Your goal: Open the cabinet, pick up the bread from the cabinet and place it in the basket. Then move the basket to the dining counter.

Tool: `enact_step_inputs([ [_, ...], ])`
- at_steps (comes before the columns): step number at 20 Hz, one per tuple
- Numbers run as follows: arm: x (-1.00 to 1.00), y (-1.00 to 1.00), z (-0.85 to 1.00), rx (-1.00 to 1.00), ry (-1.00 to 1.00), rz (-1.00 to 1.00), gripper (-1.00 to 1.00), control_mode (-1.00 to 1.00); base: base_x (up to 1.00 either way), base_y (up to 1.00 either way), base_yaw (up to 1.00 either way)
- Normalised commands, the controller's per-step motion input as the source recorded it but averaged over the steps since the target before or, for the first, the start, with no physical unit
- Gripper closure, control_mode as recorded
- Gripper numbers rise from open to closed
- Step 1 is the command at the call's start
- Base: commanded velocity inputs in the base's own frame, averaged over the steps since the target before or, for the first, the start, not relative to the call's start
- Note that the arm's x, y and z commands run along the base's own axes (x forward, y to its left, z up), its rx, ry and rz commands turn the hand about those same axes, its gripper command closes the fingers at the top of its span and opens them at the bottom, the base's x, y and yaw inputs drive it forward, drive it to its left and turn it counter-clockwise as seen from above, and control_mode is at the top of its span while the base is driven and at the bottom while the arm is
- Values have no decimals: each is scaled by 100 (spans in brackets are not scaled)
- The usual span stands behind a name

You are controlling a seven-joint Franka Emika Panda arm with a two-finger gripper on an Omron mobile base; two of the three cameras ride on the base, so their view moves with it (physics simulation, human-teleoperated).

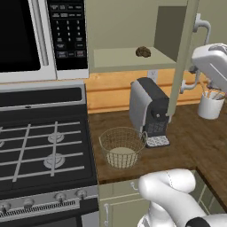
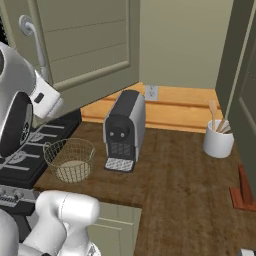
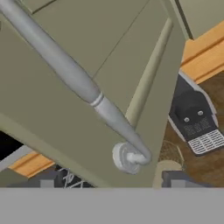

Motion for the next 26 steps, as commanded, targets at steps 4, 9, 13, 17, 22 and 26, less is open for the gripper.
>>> enact_step_inputs([
  [4,-100,54,-12,5,3,0,-100,-100,0,0,0],
  [9,-16,92,-13,3,1,-12,-100,-100,0,0,0],
  [13,80,100,-38,8,4,-31,-100,-100,0,0,0],
  [17,100,74,-32,26,0,-44,-100,-100,0,0,0],
  [22,91,29,-41,22,-13,-55,-100,-100,0,0,0],
  [26,72,4,-8,16,-24,-56,-100,-100,0,0,0],
])
